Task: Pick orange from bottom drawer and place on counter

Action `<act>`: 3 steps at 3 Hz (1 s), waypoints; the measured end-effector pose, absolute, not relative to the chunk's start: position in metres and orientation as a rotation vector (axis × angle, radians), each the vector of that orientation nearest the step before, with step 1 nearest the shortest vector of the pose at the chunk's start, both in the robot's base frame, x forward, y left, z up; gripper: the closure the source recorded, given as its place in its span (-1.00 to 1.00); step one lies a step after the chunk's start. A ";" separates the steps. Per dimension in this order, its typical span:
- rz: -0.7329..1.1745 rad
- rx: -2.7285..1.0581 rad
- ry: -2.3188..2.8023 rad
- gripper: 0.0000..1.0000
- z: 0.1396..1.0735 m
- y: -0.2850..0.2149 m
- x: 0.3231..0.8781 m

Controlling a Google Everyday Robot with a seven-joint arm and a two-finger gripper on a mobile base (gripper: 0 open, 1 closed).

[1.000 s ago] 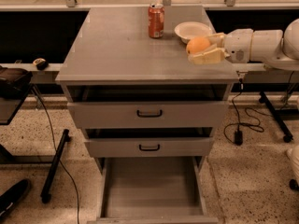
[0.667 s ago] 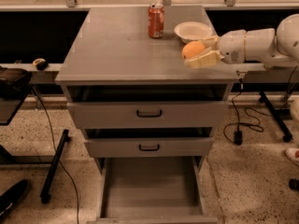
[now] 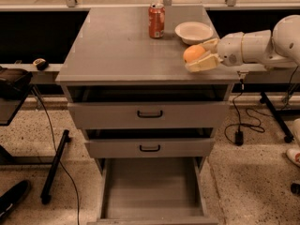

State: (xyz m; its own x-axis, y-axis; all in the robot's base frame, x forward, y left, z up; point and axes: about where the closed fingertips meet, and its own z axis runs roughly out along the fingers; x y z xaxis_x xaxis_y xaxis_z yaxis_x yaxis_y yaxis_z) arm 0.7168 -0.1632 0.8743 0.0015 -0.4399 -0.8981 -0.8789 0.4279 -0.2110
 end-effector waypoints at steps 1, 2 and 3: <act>0.491 -1.148 1.632 1.00 0.862 -0.167 0.729; 0.467 -1.124 1.647 1.00 0.852 -0.169 0.738; 0.444 -1.108 1.664 0.68 0.846 -0.172 0.740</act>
Offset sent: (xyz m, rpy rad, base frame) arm 0.0302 -0.0165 -0.0314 -0.0097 -0.0173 -0.1151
